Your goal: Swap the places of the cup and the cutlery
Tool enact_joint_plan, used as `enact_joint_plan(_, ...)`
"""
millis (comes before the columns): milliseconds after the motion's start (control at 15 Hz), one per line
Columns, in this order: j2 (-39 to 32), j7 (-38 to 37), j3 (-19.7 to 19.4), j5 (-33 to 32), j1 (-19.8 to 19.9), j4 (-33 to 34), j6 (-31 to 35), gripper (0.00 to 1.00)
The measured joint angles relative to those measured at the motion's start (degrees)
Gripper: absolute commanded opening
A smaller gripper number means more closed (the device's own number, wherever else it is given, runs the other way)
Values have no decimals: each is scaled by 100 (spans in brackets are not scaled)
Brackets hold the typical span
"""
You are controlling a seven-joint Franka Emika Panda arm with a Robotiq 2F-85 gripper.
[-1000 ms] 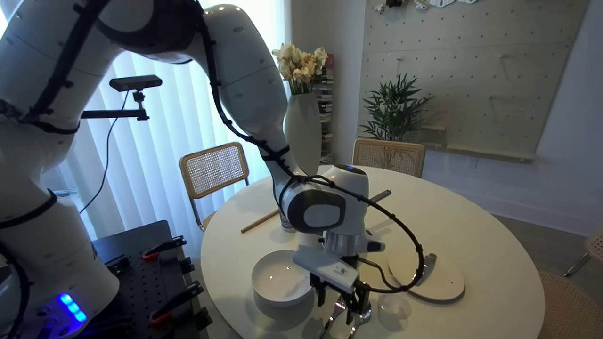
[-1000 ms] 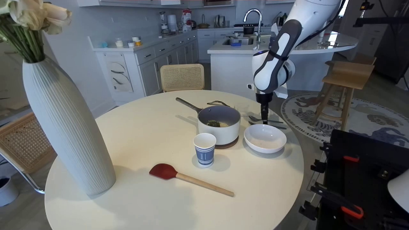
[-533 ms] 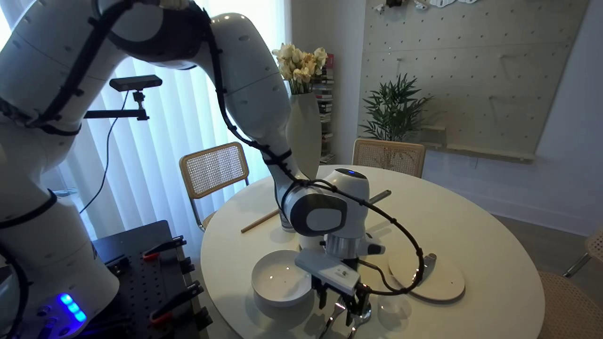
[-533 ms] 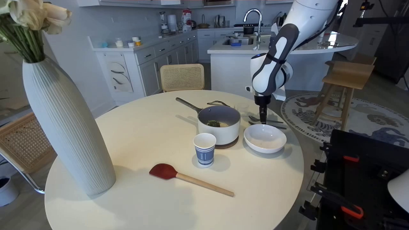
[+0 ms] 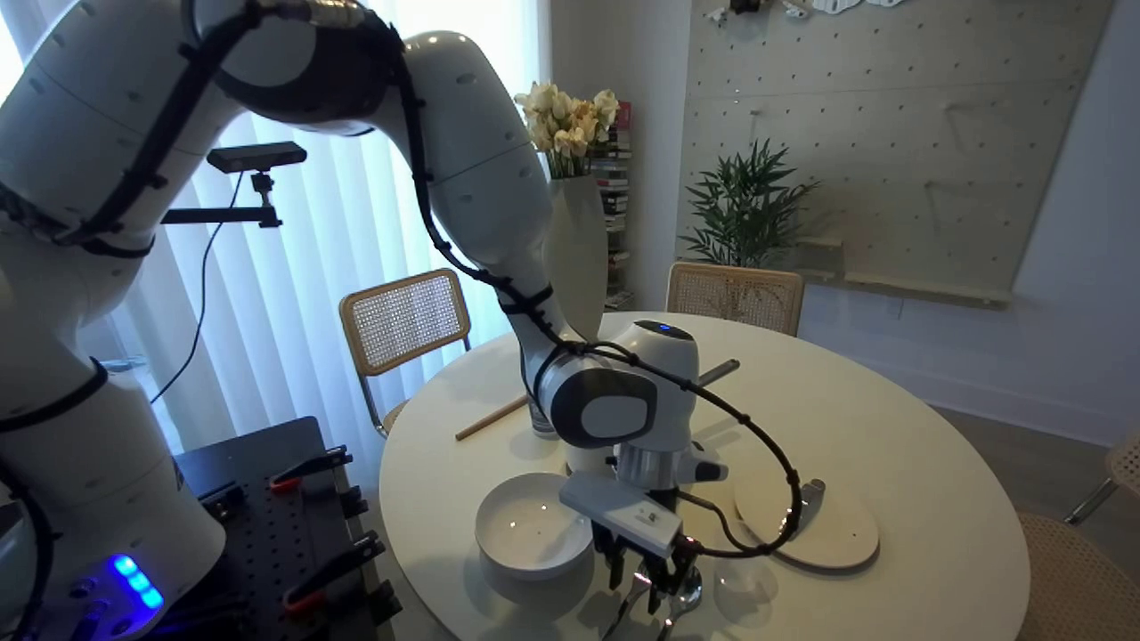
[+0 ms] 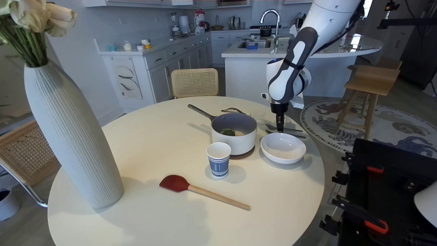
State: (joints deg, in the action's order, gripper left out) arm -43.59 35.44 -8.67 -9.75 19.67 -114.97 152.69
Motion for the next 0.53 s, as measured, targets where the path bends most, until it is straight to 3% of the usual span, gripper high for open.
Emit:
enact_joint_plan(467, -72, 0, 7, 0, 3, 38, -5, 61)
enact_joint_plan(533, -97, 0, 7, 0, 3, 49, -6, 45)
